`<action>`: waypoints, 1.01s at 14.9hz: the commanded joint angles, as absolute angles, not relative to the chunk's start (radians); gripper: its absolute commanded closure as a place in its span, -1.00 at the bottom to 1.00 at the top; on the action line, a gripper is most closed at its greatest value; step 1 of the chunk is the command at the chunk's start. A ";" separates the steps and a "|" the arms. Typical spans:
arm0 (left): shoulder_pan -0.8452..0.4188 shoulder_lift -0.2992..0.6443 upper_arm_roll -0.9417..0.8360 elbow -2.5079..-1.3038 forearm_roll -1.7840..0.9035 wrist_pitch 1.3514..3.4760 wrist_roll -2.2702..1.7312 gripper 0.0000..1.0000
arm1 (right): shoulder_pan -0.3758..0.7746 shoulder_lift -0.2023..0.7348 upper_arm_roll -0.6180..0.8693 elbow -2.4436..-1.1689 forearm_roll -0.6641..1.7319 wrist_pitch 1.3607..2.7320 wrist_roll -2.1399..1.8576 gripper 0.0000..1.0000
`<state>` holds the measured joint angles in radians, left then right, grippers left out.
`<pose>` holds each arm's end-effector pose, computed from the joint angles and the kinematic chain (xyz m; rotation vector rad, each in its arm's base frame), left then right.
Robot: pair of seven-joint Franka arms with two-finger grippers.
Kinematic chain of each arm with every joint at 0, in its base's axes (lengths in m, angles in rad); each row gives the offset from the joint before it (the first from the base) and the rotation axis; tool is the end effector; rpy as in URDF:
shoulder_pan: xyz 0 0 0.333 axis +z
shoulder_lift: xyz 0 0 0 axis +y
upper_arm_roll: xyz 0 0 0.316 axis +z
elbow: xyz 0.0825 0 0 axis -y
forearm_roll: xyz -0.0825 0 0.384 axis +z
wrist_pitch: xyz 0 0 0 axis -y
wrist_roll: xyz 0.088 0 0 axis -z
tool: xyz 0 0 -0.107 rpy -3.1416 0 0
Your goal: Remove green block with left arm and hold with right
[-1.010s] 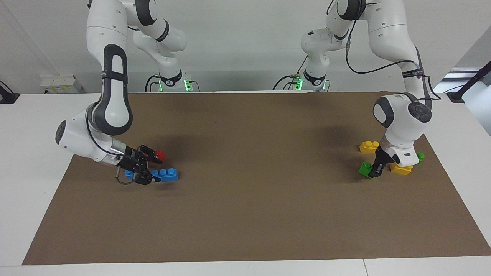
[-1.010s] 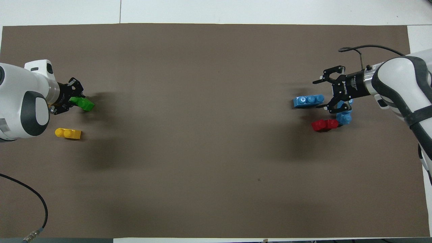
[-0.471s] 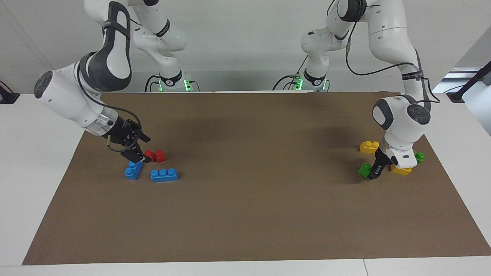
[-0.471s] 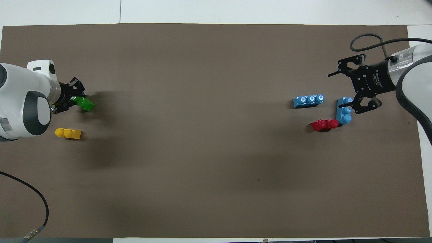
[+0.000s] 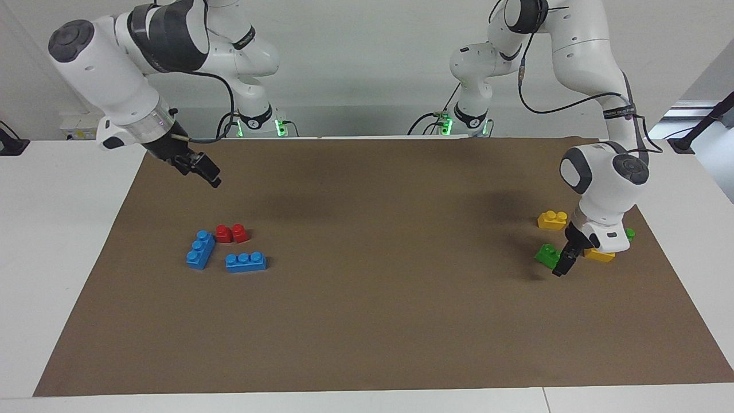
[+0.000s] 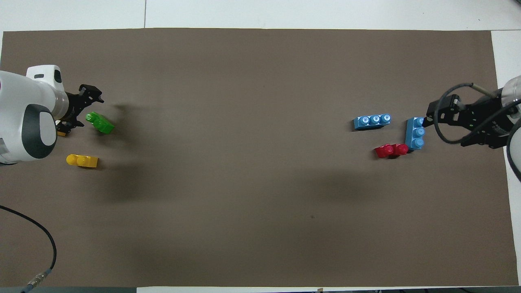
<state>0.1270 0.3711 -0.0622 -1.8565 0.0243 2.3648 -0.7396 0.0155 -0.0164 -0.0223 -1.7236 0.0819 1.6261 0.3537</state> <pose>0.6462 0.0450 0.3349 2.8457 1.1931 0.1992 0.5481 0.0045 0.5664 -3.0196 0.5625 0.1445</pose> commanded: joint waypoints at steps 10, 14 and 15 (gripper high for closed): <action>0.121 -0.007 -0.080 -1.793 0.038 1.878 -0.206 -1.00 | 0.026 -0.057 -0.026 -1.724 -0.020 1.638 -0.018 -1.00; 0.078 -0.107 -0.081 -1.798 0.038 1.766 -0.154 -1.00 | 0.026 -0.057 -0.026 -1.724 -0.015 1.637 0.038 -1.00; 0.069 -0.127 -0.081 -1.798 0.038 1.728 -0.117 -1.00 | 0.028 -0.057 -0.026 -1.721 -0.014 1.637 0.054 -1.00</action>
<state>0.0979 -0.0808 -0.0885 -1.7763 0.0272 1.7814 -0.1684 0.0377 -0.0584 -0.0342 -1.7260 -0.0204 1.6326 0.0205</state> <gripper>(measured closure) 0.000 0.000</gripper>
